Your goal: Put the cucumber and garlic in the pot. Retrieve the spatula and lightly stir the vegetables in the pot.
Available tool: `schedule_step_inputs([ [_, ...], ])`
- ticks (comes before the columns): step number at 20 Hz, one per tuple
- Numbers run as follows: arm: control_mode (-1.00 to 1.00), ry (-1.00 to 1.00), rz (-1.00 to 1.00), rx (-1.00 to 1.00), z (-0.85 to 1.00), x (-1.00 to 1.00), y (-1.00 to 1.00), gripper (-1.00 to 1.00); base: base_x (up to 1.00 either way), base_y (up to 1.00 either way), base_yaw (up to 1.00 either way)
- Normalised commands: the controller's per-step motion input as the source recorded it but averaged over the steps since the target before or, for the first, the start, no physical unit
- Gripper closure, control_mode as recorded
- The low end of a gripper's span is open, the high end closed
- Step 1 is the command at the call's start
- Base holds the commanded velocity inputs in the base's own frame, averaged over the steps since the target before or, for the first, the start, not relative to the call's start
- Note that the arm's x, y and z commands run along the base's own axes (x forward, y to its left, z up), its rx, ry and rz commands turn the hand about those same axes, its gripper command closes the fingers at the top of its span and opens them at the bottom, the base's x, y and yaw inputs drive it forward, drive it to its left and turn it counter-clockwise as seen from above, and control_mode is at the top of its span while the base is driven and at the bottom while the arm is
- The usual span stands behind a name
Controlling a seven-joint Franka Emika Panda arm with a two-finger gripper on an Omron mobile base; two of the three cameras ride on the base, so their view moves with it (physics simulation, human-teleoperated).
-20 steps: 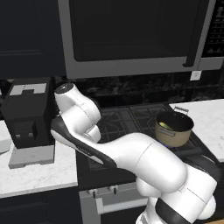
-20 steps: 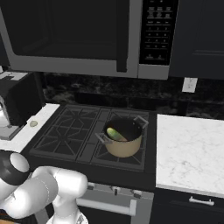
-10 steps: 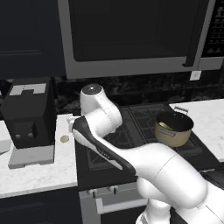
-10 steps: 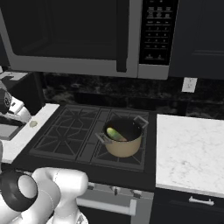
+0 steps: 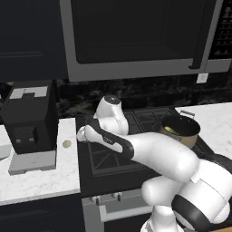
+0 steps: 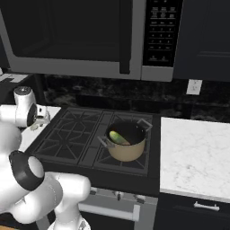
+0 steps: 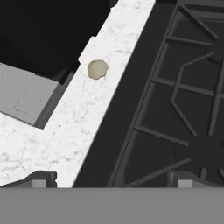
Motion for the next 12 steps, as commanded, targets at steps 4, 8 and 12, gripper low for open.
schedule_step_inputs([
  [4,-1.0,0.18,0.06,-0.14,0.0,0.39,0.83,-1.0,0.0,0.0,0.0],
  [8,-1.0,0.21,0.04,-0.22,0.0,0.29,0.75,-1.0,0.0,0.0,0.0],
  [12,-1.0,0.06,0.1,-0.18,-0.12,0.34,0.2,-1.0,0.0,0.0,0.0],
])
